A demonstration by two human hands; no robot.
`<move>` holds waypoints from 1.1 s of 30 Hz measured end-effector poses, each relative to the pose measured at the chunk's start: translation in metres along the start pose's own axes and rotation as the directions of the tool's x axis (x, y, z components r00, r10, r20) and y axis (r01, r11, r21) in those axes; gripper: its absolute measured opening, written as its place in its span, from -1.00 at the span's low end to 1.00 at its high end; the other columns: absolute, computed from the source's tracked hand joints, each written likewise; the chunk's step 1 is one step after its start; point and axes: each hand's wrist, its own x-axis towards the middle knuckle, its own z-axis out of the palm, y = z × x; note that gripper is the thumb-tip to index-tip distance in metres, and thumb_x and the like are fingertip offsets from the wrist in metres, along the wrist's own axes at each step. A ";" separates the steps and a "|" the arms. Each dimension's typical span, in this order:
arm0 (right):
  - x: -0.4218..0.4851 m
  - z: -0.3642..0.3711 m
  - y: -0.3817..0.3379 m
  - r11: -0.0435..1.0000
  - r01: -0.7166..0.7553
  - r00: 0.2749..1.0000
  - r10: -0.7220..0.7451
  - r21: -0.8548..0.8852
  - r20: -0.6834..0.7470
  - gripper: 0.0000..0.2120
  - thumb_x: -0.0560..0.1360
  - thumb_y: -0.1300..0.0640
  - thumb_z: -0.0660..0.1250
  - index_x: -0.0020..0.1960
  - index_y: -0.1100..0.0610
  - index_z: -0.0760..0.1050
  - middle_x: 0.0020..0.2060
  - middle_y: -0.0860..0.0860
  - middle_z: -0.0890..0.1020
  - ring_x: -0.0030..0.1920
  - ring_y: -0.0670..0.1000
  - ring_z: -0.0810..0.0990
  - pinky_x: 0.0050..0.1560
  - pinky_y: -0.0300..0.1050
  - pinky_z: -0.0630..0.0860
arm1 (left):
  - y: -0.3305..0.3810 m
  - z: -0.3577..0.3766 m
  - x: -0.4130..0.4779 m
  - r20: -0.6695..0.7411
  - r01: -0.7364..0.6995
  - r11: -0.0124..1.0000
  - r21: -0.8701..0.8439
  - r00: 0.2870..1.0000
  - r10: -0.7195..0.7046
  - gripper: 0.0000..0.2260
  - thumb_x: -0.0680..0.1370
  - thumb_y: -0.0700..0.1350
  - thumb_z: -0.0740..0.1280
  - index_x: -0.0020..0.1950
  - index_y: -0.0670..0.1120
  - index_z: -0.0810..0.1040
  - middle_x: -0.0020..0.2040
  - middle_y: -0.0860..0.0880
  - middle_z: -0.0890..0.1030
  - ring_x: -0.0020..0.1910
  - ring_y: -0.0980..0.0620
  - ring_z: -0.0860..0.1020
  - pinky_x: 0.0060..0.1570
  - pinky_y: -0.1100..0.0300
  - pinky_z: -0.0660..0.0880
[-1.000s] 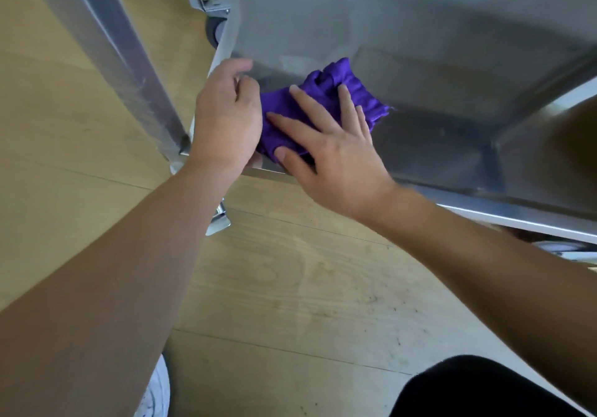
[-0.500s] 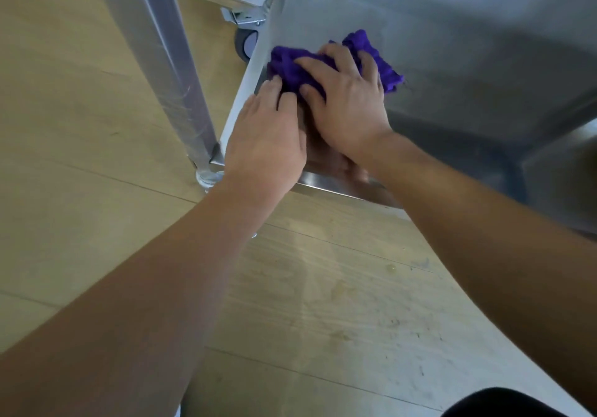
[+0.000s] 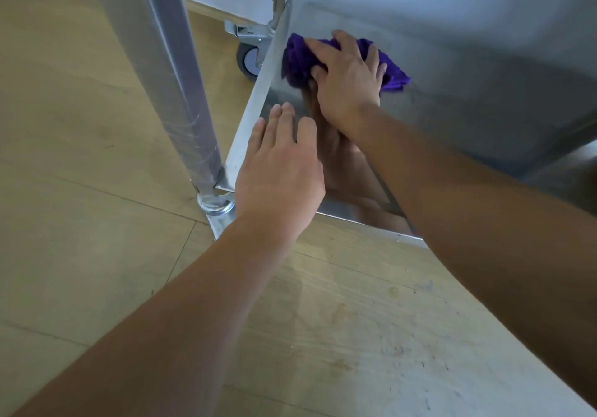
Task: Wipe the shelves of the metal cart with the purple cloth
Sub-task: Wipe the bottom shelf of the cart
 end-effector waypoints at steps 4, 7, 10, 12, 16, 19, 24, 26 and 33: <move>0.010 0.001 -0.002 0.997 0.013 1.000 -0.012 0.076 -0.014 -0.59 0.62 0.11 0.16 0.41 -0.23 0.38 0.45 -0.11 0.32 0.50 0.29 0.11 0.49 0.32 0.02 | -0.004 -0.003 0.003 -0.009 -0.002 1.000 -0.011 1.000 0.001 -0.67 0.54 -0.16 0.16 0.30 -0.19 0.35 0.46 -0.24 0.30 0.52 -0.14 0.16 0.50 -0.02 0.11; -0.006 0.008 0.005 0.980 0.187 0.980 -0.181 0.062 -0.087 -0.59 0.58 0.14 0.17 0.38 -0.16 0.44 0.39 -0.08 0.41 0.42 0.25 0.29 0.48 0.22 0.13 | 0.000 -0.004 0.000 -0.020 0.013 1.000 -0.010 1.000 -0.014 -0.66 0.53 -0.15 0.17 0.29 -0.19 0.35 0.44 -0.23 0.33 0.51 -0.14 0.18 0.49 -0.03 0.13; -0.011 0.005 0.019 0.951 0.302 0.952 -0.298 0.069 -0.073 -0.58 0.59 0.13 0.17 0.39 -0.17 0.44 0.39 -0.09 0.43 0.39 0.21 0.30 0.42 0.15 0.23 | 0.002 -0.005 -0.005 -0.034 0.012 1.000 -0.008 0.999 -0.013 -0.68 0.52 -0.16 0.13 0.26 -0.19 0.37 0.43 -0.23 0.35 0.50 -0.15 0.21 0.48 -0.03 0.15; -0.008 0.001 0.030 0.943 0.330 0.942 -0.326 0.044 -0.080 -0.58 0.60 0.12 0.15 0.39 -0.21 0.43 0.41 -0.12 0.42 0.38 0.19 0.31 0.40 0.14 0.27 | 0.001 -0.006 -0.006 -0.038 0.002 1.000 -0.019 0.999 -0.002 -0.64 0.49 -0.13 0.05 0.23 -0.20 0.39 0.42 -0.22 0.37 0.50 -0.14 0.23 0.47 -0.02 0.17; -0.006 -0.005 0.047 0.943 0.331 0.941 -0.331 -0.006 -0.076 -0.57 0.62 0.13 0.10 0.38 -0.24 0.42 0.42 -0.11 0.41 0.38 0.17 0.32 0.39 0.14 0.29 | 0.000 -0.009 -0.006 -0.011 0.000 0.999 -0.032 1.000 0.000 -0.59 0.44 -0.10 -0.02 0.21 -0.20 0.39 0.42 -0.20 0.37 0.49 -0.12 0.24 0.47 0.00 0.17; -0.010 -0.012 0.059 0.954 0.298 0.951 -0.295 0.021 -0.091 -0.55 0.59 0.19 0.14 0.36 -0.20 0.47 0.40 -0.06 0.44 0.36 0.18 0.36 0.39 0.11 0.31 | 0.002 -0.012 -0.006 0.031 0.004 1.000 0.004 0.999 -0.004 -0.58 0.45 -0.09 -0.01 0.22 -0.20 0.38 0.35 -0.20 0.41 0.38 -0.16 0.35 0.40 -0.02 0.27; -0.017 -0.032 0.106 0.983 0.179 0.978 -0.172 0.047 -0.121 -0.53 0.49 0.25 0.22 0.30 -0.12 0.56 0.35 -0.01 0.49 0.31 0.19 0.44 0.36 0.08 0.37 | 0.016 -0.021 0.003 0.078 0.103 0.992 0.079 0.991 -0.109 -0.75 0.51 -0.13 0.20 0.17 -0.18 0.41 0.13 -0.18 0.50 0.13 -0.17 0.49 0.10 0.00 0.42; -0.020 -0.043 0.136 0.997 0.075 0.988 -0.072 0.016 -0.134 -0.51 0.47 0.27 0.21 0.30 -0.11 0.55 0.34 0.01 0.49 0.29 0.20 0.46 0.35 0.07 0.39 | 0.029 -0.022 0.007 0.064 0.149 0.985 0.091 0.986 -0.155 -0.74 0.49 -0.11 0.21 0.13 -0.20 0.44 0.08 -0.21 0.52 0.09 -0.21 0.50 0.05 -0.06 0.43; -0.057 -0.085 0.203 0.928 -0.124 0.984 0.161 0.352 -0.079 -0.64 0.35 0.31 0.07 -0.04 0.19 0.61 0.03 -0.01 0.65 0.12 -0.10 0.52 0.18 -0.40 0.36 | 0.093 0.002 0.008 0.062 -0.054 0.999 0.000 0.997 0.054 -0.70 0.52 -0.08 0.20 0.19 -0.19 0.46 0.15 -0.18 0.52 0.20 -0.18 0.49 0.23 -0.06 0.41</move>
